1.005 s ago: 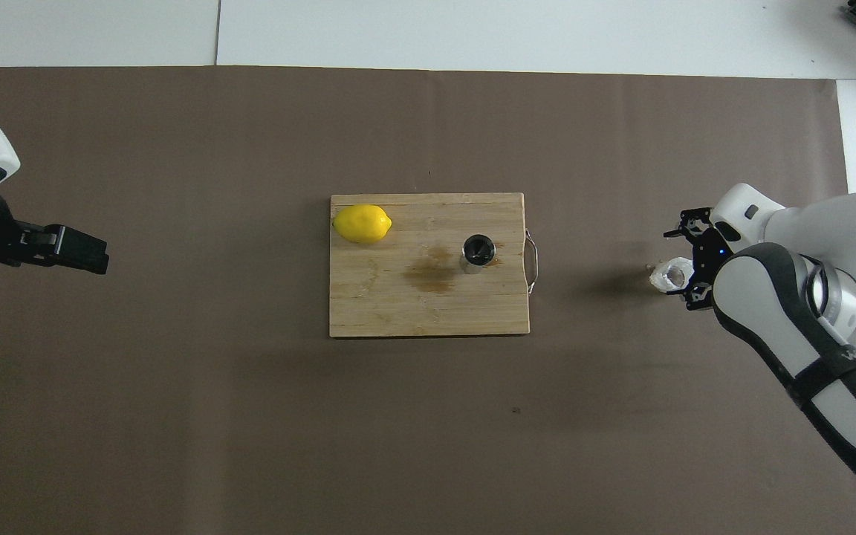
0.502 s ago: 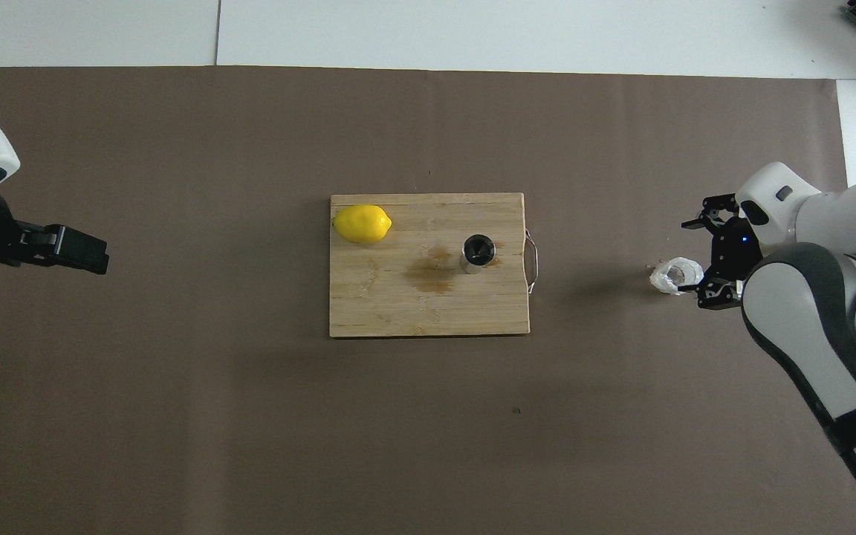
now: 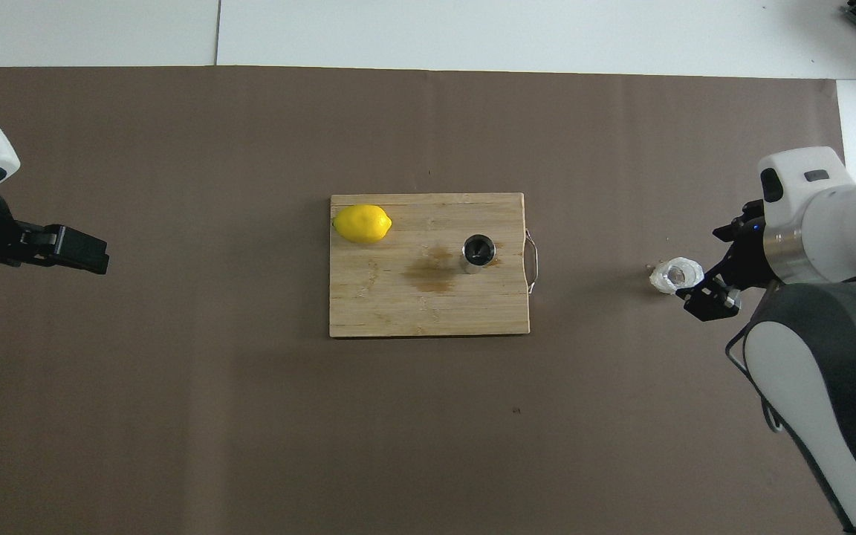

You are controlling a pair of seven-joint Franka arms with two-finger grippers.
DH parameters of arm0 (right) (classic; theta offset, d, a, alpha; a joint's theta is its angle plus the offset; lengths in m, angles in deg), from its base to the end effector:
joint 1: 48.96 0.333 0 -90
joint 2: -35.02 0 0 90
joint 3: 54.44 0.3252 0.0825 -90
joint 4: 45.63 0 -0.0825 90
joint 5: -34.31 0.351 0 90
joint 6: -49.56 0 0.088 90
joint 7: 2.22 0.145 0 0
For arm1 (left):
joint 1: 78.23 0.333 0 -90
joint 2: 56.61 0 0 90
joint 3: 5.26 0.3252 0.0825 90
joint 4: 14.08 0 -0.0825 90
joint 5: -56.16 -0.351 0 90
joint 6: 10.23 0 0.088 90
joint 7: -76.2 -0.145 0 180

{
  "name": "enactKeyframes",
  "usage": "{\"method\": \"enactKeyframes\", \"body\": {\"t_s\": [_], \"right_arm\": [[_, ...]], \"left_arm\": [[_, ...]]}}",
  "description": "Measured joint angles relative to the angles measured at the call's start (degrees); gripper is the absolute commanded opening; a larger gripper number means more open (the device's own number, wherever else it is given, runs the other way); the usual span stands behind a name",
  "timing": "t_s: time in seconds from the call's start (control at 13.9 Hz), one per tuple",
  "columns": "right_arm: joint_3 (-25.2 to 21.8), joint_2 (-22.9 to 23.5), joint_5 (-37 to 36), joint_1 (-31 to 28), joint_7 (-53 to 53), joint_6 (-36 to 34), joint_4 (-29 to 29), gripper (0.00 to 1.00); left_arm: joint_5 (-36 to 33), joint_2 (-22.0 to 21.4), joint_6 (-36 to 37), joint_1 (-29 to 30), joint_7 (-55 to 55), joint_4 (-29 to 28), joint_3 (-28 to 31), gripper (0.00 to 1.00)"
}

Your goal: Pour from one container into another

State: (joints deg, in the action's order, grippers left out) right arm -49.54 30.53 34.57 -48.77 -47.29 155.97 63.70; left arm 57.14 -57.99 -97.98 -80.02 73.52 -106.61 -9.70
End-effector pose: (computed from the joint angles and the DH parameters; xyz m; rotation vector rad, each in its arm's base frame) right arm 0.5071 0.0467 0.5108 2.8357 1.3247 0.0386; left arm 0.5032 -0.0579 0.5855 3.1173 -0.2430 -0.0936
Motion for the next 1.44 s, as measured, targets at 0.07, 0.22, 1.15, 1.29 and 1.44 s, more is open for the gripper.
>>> {"method": "enactKeyframes", "body": {"t_s": [0.07, 0.22, 1.15, 1.29, 1.44], "right_arm": [[0.01, 0.77, -2.32, 0.91, 5.42, -3.88, -3.45, 1.0], [0.05, 2.73, -5.33, 3.06, 14.41, -8.03, -9.4, 1.0], [-1.54, 2.23, -4.47, -0.49, 45.18, -15.81, -18.13, 1.0], [-1.67, 0.35, -3.43, -1.95, 45.19, -16.0, -18.17, 1.0], [-1.7, -0.42, -3.15, -2.67, 45.23, -16.04, -18.35, 1.0]], "left_arm": [[0.0, 0.0, 0.0, 0.0, 0.0, 0.0, 0.0, 1.0], [0.0, 0.0, 0.0, 0.0, 0.0, 0.0, 0.0, 1.0], [0.0, 0.0, 0.0, 0.0, 0.0, 0.0, 0.0, 1.0], [0.0, 0.0, 0.0, 0.0, 0.0, 0.0, 0.0, 1.0], [0.0, 0.0, 0.0, 0.0, 0.0, 0.0, 0.0, 1.0]]}}
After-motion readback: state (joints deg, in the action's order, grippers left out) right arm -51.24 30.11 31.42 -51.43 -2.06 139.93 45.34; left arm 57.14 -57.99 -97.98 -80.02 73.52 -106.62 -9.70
